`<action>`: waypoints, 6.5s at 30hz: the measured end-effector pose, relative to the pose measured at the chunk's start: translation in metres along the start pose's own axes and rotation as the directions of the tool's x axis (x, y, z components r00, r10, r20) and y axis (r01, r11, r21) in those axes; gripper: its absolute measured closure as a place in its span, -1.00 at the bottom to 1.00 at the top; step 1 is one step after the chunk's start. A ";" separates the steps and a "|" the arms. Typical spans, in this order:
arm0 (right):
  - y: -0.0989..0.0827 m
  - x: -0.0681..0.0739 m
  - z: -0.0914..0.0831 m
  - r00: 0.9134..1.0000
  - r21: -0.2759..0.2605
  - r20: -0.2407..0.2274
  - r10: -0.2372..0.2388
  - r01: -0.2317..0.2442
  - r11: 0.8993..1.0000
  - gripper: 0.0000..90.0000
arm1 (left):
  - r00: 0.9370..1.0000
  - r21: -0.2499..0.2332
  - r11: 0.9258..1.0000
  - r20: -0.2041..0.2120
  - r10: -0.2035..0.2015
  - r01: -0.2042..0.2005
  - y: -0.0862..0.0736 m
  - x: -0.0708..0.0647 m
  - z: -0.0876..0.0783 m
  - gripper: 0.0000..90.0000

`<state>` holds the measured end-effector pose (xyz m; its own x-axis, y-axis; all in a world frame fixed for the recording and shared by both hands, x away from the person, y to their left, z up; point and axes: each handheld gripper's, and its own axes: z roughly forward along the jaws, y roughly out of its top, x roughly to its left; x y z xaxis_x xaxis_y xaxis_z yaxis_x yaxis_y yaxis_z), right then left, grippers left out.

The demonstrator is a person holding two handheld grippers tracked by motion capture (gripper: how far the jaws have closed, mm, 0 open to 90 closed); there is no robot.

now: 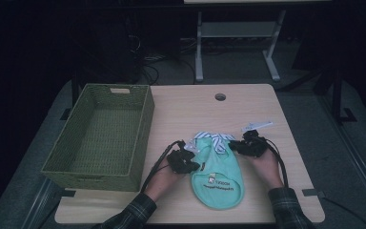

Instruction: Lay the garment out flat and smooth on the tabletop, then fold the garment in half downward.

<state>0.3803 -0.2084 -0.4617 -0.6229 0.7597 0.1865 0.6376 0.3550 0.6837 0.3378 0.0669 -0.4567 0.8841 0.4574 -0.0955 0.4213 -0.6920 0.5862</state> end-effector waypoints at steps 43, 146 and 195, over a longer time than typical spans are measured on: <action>-0.009 -0.006 -0.037 0.998 -0.124 -0.028 -0.052 0.048 0.991 0.29 | 0.998 -0.027 0.999 0.062 -0.020 0.022 0.004 0.008 -0.002 0.43; 0.030 -0.025 0.034 0.966 0.036 -0.176 -0.188 0.197 0.980 0.16 | 0.996 -0.008 0.996 -0.025 0.091 -0.091 0.070 0.032 0.041 0.20; 0.040 -0.006 -0.002 0.979 -0.050 -0.100 -0.175 0.170 0.984 0.81 | 0.994 -0.018 0.996 0.062 0.093 -0.092 0.049 0.006 0.037 0.82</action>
<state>0.4086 -0.1998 -0.4343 -0.7671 0.6274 0.1341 0.4985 0.4513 0.7401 0.3709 0.0151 -0.4587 0.9304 0.3552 -0.0900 0.3340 -0.7210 0.6071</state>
